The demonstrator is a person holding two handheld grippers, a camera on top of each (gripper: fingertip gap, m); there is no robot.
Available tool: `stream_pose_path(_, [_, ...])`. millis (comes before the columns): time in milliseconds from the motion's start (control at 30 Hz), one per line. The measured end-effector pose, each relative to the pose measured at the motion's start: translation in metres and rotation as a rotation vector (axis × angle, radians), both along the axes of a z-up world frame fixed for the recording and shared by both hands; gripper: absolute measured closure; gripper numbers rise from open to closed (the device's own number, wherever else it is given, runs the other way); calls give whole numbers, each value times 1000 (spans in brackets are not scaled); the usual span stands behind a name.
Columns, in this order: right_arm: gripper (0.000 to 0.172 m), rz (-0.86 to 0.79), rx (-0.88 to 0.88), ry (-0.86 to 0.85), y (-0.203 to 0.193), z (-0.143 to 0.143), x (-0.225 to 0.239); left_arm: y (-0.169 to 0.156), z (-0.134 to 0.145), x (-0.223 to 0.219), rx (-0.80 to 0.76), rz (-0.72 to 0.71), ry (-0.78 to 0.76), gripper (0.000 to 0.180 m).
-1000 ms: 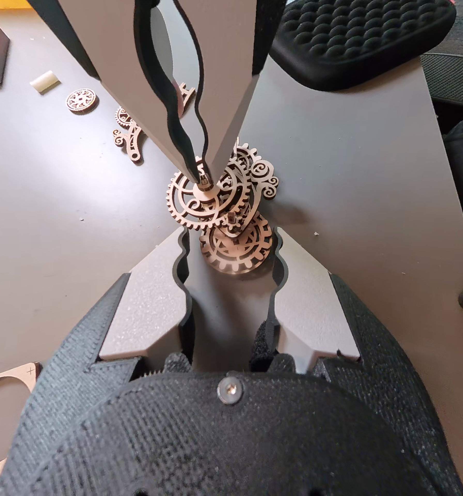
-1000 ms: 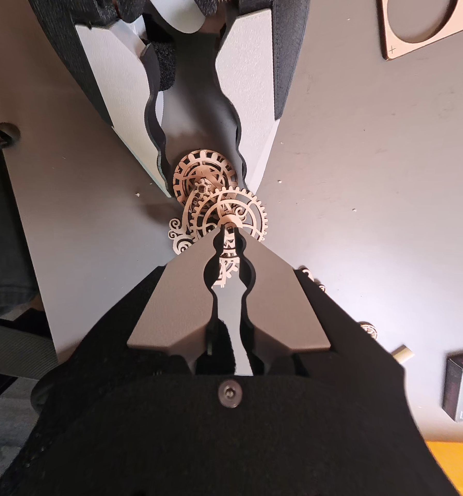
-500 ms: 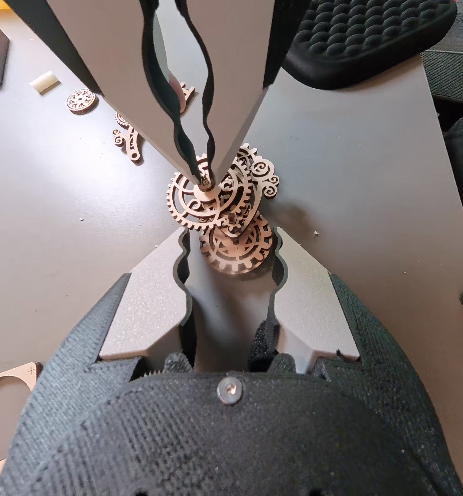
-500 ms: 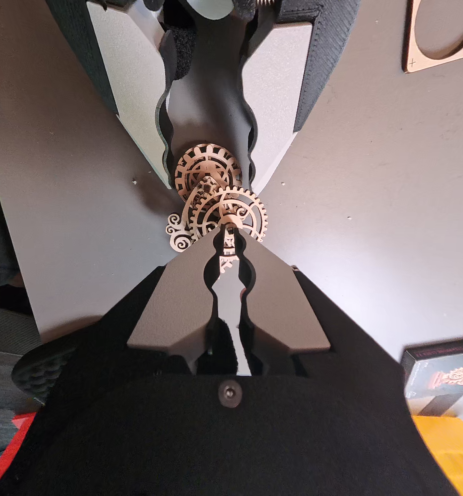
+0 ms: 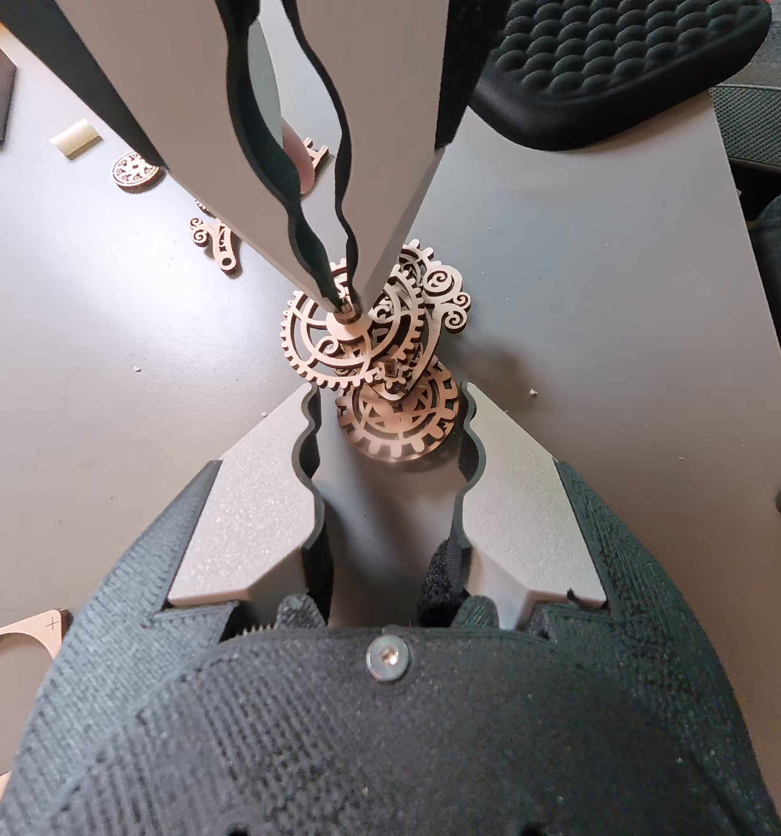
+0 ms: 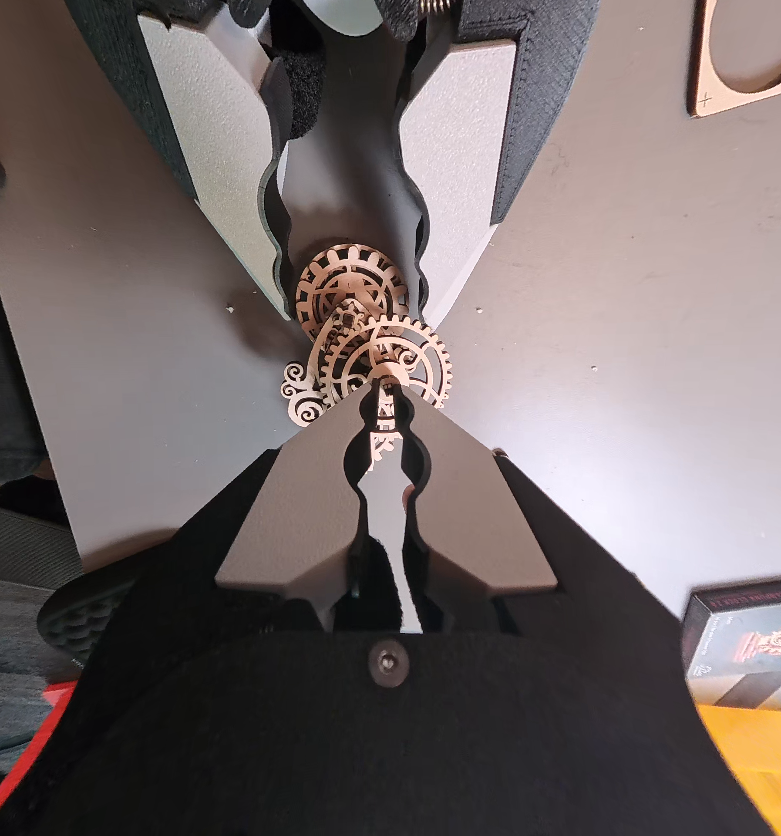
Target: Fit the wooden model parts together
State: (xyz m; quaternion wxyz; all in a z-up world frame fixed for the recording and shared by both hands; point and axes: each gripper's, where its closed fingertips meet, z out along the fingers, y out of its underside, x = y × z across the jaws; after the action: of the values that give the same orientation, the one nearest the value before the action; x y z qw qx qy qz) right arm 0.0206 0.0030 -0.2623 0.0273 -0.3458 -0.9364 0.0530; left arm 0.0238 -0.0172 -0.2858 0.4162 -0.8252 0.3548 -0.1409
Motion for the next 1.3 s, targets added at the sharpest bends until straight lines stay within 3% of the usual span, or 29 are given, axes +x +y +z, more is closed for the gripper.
stream_pose_path(167, [168, -89, -26, -15, 0, 0, -1, 0, 0, 0, -4, 2, -1, 120])
stream_pose_path(433, [168, -20, -14, -14, 0, 0, 0, 0, -1, 0, 1, 2, 4, 121])
stream_pose_path(1100, [168, -78, -53, -61, -3, 0, 2, -3, -3, 2, -5, -14, 19, 120])
stream_pose_path(1300, [168, -166, -133, -76, -4, 2, 4, -3, -3, 2, 6, -21, 31, 123])
